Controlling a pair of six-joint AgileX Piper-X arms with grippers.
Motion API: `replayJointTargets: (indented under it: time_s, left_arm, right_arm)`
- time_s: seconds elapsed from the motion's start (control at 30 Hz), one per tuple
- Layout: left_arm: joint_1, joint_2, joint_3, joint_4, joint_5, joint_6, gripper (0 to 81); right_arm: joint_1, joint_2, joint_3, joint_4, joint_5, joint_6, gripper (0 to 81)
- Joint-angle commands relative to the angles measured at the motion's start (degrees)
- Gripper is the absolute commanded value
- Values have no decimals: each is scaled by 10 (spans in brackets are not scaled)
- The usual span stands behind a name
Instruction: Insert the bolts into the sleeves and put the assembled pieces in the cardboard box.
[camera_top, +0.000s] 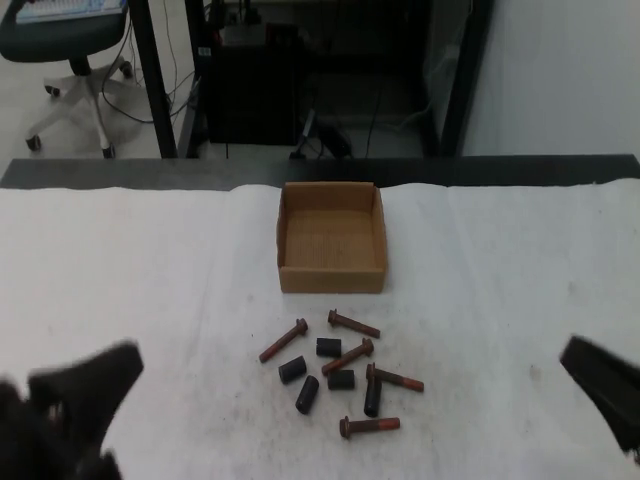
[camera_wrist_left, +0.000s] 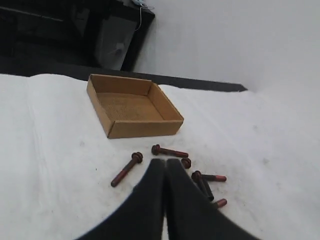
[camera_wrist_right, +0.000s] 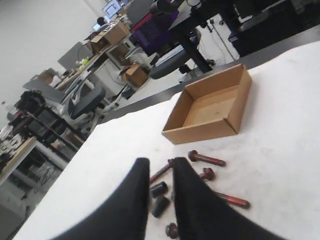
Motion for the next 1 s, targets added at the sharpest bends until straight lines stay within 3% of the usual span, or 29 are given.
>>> replayJointTargets:
  time_s: [0.0, 0.13, 0.27, 0.37, 0.4, 0.63, 0.8, 0.97]
  left_arm:
    - [-3, 96, -111, 26, 30, 89, 3]
    - [-4, 261, -251, 179, 53, 189, 53]
    - [-22, 404, -389, 347, -3, 300, 279]
    - [-49, 479, -454, 356, -54, 332, 452]
    - [-58, 501, -465, 345, -53, 334, 470]
    - [-136, 641, -505, 306, -41, 338, 471]
    - [-179, 706, -524, 278, -58, 339, 471]
    - [-190, 738, -530, 273, -91, 376, 471]
  right_arm:
    - [24, 80, -61, -37, -45, -34, 238]
    - [67, 227, -164, 1, -108, -92, 240]
    - [99, 335, -248, 42, -108, -147, 240]
    - [118, 395, -295, 71, -102, -190, 240]
    - [122, 412, -311, 89, -88, -201, 240]
    - [138, 481, -399, 293, -3, -288, 240]
    - [119, 479, -409, 285, -71, -291, 286]
    - [91, 479, -409, 293, -95, -291, 329]
